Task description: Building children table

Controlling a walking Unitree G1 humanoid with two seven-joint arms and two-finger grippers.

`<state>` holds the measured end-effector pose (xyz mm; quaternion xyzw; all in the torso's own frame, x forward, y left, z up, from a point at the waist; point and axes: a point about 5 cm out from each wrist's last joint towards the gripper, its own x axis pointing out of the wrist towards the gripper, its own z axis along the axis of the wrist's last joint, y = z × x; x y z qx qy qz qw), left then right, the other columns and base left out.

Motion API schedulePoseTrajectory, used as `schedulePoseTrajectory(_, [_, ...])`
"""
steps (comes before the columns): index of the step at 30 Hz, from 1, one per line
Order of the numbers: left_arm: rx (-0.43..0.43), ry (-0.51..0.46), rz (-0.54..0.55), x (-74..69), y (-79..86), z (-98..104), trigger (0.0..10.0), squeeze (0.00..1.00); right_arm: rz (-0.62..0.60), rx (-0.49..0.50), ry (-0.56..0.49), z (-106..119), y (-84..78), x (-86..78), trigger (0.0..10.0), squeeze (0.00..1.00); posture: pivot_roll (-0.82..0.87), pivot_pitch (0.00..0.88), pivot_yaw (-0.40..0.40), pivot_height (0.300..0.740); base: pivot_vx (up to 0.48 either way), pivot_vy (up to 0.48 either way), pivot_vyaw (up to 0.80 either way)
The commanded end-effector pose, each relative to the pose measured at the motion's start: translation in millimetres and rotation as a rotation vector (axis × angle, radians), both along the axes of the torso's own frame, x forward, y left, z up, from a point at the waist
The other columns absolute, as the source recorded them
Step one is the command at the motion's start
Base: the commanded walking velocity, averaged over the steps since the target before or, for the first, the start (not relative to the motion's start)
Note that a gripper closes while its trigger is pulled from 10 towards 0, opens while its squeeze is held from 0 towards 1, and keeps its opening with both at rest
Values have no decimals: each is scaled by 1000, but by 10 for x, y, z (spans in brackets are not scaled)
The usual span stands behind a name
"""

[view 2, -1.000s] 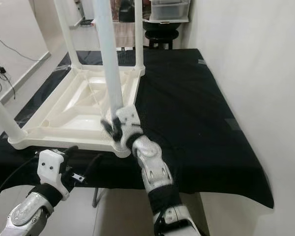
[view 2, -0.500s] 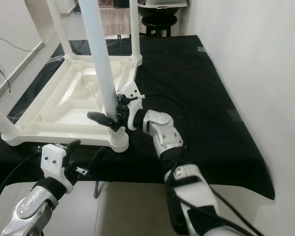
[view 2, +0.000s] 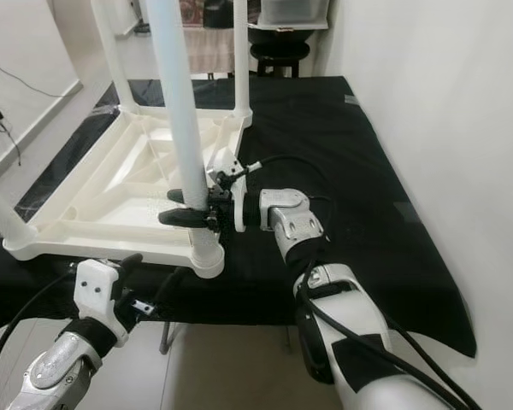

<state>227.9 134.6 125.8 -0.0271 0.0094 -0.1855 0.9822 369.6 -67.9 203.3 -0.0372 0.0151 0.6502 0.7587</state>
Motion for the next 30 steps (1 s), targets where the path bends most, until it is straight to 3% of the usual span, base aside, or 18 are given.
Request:
schedulePoseTrajectory(1, [-3, 10, 3, -17, 2, -34, 10000, 0, 29, -2, 40, -64, 38, -23, 0, 0, 19, 34, 0, 740, 0, 0, 0])
schedulePoseTrajectory(7, [-7, 6, 3, -29, -8, -15, 10000, 0, -55, -17, 0, -185, -90, -51, 0, 0, 9, 54, -3, 740, 0, 0, 0])
schedulePoseTrajectory(11, [-8, 4, 2, -36, 4, 0, 10000, 0, -154, -61, 32, -440, -55, -195, 0, 0, 8, 63, -4, 740, 0, 0, 0])
schedulePoseTrajectory(12, [-6, 2, 3, -44, 15, 14, 10000, 0, -387, -65, 108, -702, 75, -365, 0, 0, 15, 92, -10, 740, 0, 0, 0])
schedulePoseTrajectory(13, [-6, 2, 3, -44, 15, 14, 10000, 0, -387, -65, 108, -702, 75, -365, 0, 0, 15, 92, -10, 740, 0, 0, 0])
schedulePoseTrajectory(14, [-4, 1, 3, -48, 24, 23, 10000, 0, -533, -74, 72, -759, 164, -475, 0, 0, 14, 95, -5, 740, 0, 0, 0])
schedulePoseTrajectory(15, [-1, 3, 4, -50, 35, 15, 10000, 0, -704, -40, 77, -721, 116, -417, 0, 0, -10, 85, 17, 740, 0, 0, 0])
schedulePoseTrajectory(16, [-1, 3, 4, -50, 35, 15, 10000, 0, -704, -40, 77, -721, 116, -417, 0, 0, -10, 85, 17, 740, 0, 0, 0])
schedulePoseTrajectory(17, [-1, 5, 7, -46, 37, 6, 10000, 0, -824, -11, 85, -669, 18, -267, 0, 0, 12, 73, -4, 740, 0, 0, 0])
schedulePoseTrajectory(19, [-4, 7, 1, -39, 29, 9, 10000, 0, -841, -15, 109, -699, -4, -236, 0, 0, 21, 79, -7, 740, 0, 0, 0])
schedulePoseTrajectory(22, [0, 7, -2, -38, 31, 9, 10000, 0, -742, -42, 67, -716, 187, -348, 0, 0, 8, 74, 4, 740, 0, 0, 0])
schedulePoseTrajectory(25, [-3, 3, 17, -41, 46, 10, 10000, 0, -740, -51, 46, -677, 206, -384, 0, 0, 10, 71, 3, 740, 0, 0, 0])
schedulePoseTrajectory(26, [-5, 2, 22, -40, 51, 11, 10000, 0, -748, -61, 46, -666, 206, -404, 10000, 0, 10, 71, 3, 740, 0, 0, 0])
schedulePoseTrajectory(27, [-5, 2, 18, -33, 47, 11, 10000, 0, -761, -60, 64, -665, 194, -403, 10000, 0, 9, 68, 3, 740, 0, 0, 0])
schedulePoseTrajectory(28, [-5, 3, 13, -28, 41, 11, 10000, 0, -771, -46, 85, -644, 189, -408, 10000, 467, 6, 66, 8, 740, 0, 0, 0])
schedulePoseTrajectory(29, [-4, 5, 8, -25, 36, 11, 10000, 0, -751, -22, 98, -611, 205, -410, 10000, 1000, 7, 65, 8, 740, 0, 0, 0])
schedulePoseTrajectory(30, [-5, 6, 6, -24, 32, 11, 10000, 0, -736, -5, 105, -586, 217, -413, 10000, 1000, 7, 65, 8, 740, 0, 0, 0])
